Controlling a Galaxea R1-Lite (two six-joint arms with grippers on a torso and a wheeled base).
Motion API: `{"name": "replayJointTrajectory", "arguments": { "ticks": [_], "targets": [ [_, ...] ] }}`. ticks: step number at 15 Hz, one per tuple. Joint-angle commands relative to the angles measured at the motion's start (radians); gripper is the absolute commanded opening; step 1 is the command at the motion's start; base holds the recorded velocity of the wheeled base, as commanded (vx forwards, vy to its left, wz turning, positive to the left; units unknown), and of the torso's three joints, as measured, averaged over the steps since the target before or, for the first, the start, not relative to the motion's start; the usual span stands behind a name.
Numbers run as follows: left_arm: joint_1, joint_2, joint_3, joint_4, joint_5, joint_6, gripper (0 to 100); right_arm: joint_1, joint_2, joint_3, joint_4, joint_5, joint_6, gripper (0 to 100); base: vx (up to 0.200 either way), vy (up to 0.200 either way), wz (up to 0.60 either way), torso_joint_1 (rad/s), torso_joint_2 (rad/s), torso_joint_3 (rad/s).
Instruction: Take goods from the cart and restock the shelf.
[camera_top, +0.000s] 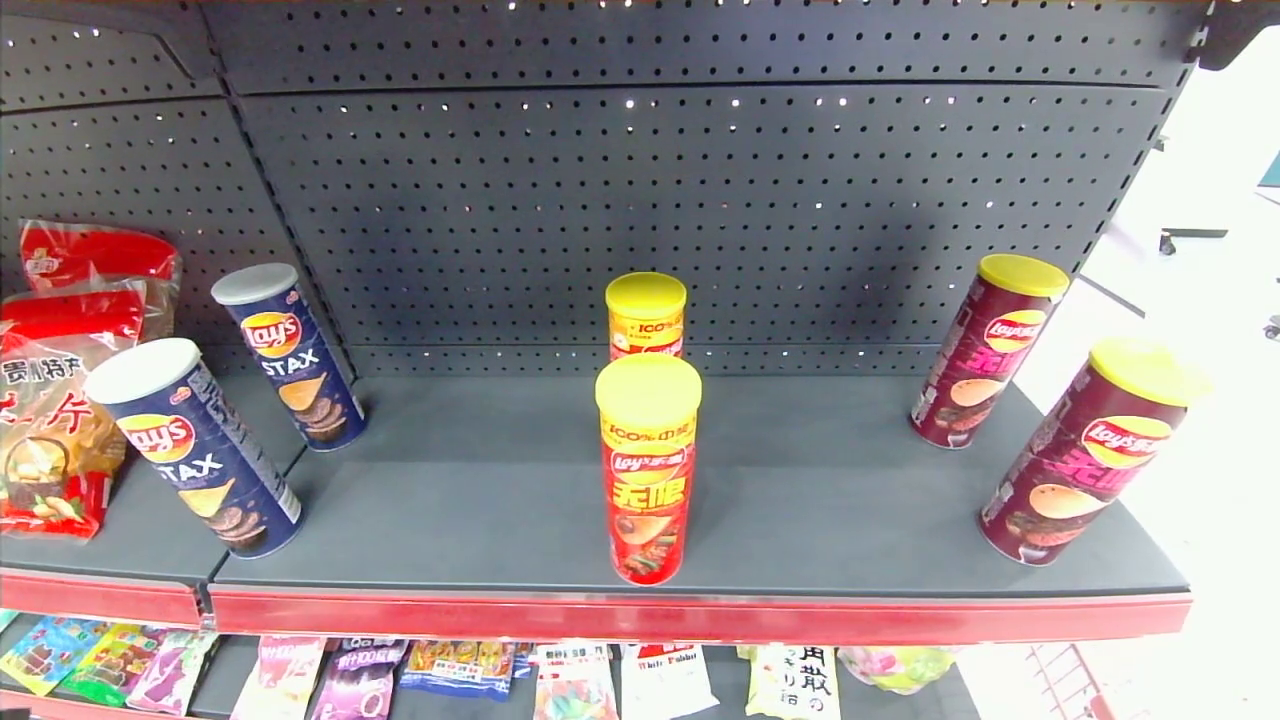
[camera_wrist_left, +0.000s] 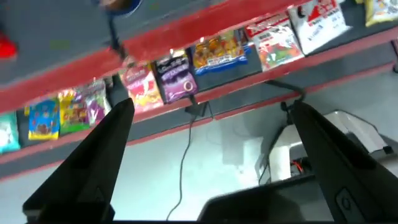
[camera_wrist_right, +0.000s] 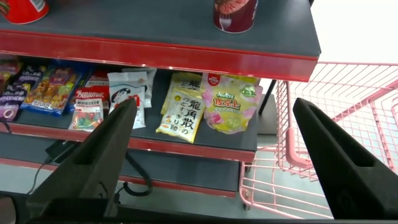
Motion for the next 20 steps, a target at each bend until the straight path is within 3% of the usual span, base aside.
{"name": "replayJointTrajectory", "arguments": {
  "ticks": [1, 2, 4, 5, 6, 7, 9, 11, 14, 20],
  "targets": [
    [0.062, -0.332, 0.000, 0.184, -0.006, -0.031, 100, 0.000, 0.004, -0.014, -0.016, 0.006, -0.004, 100, 0.000, 0.000, 0.00, 0.000, 0.00, 0.000],
    [0.062, -0.438, 0.006, 0.236, -0.009, -0.048, 100, 0.012, 0.133, -0.068, -0.124, 0.022, -0.002, 100, 0.000, 0.000, 0.00, 0.000, 0.00, 0.000],
    [0.062, -0.530, 0.066, 0.230, -0.029, -0.103, 100, 0.021, 0.455, -0.217, -0.231, 0.035, -0.008, 100, 0.000, 0.000, 0.00, 0.000, 0.00, 0.000],
    [0.062, -0.527, 0.083, 0.175, -0.048, -0.125, 100, 0.054, 0.596, -0.312, -0.234, 0.071, -0.030, 100, 0.000, 0.000, 0.00, 0.000, 0.00, 0.000],
    [0.062, -0.527, 0.098, 0.133, -0.062, -0.125, 100, 0.087, 0.665, -0.358, -0.233, 0.091, -0.047, 100, 0.000, 0.000, 0.00, 0.000, 0.00, 0.000],
    [0.062, -0.527, 0.153, 0.044, -0.079, -0.129, 100, 0.198, 0.815, -0.438, -0.234, 0.088, -0.056, 100, 0.000, 0.000, 0.00, 0.000, 0.00, 0.000],
    [0.062, -0.527, 0.176, -0.011, -0.082, -0.157, 100, 0.287, 1.012, -0.536, -0.237, 0.060, -0.036, 100, 0.000, 0.000, 0.00, 0.000, 0.00, 0.000],
    [0.062, -0.527, 0.178, -0.014, -0.082, -0.157, 100, 0.354, 1.127, -0.591, -0.237, 0.043, -0.007, 100, 0.000, 0.000, 0.00, 0.000, 0.00, 0.000],
    [0.062, -0.527, 0.178, -0.014, -0.076, -0.119, 100, 0.436, 1.182, -0.614, -0.246, 0.035, 0.032, 100, 0.000, 0.000, 0.00, 0.000, 0.00, 0.000],
    [0.062, -0.527, 0.178, -0.015, -0.081, -0.115, 100, 0.509, 1.331, -0.615, -0.371, 0.037, 0.075, 100, 0.000, 0.000, 0.00, 0.000, 0.00, 0.000]
  ]
}}
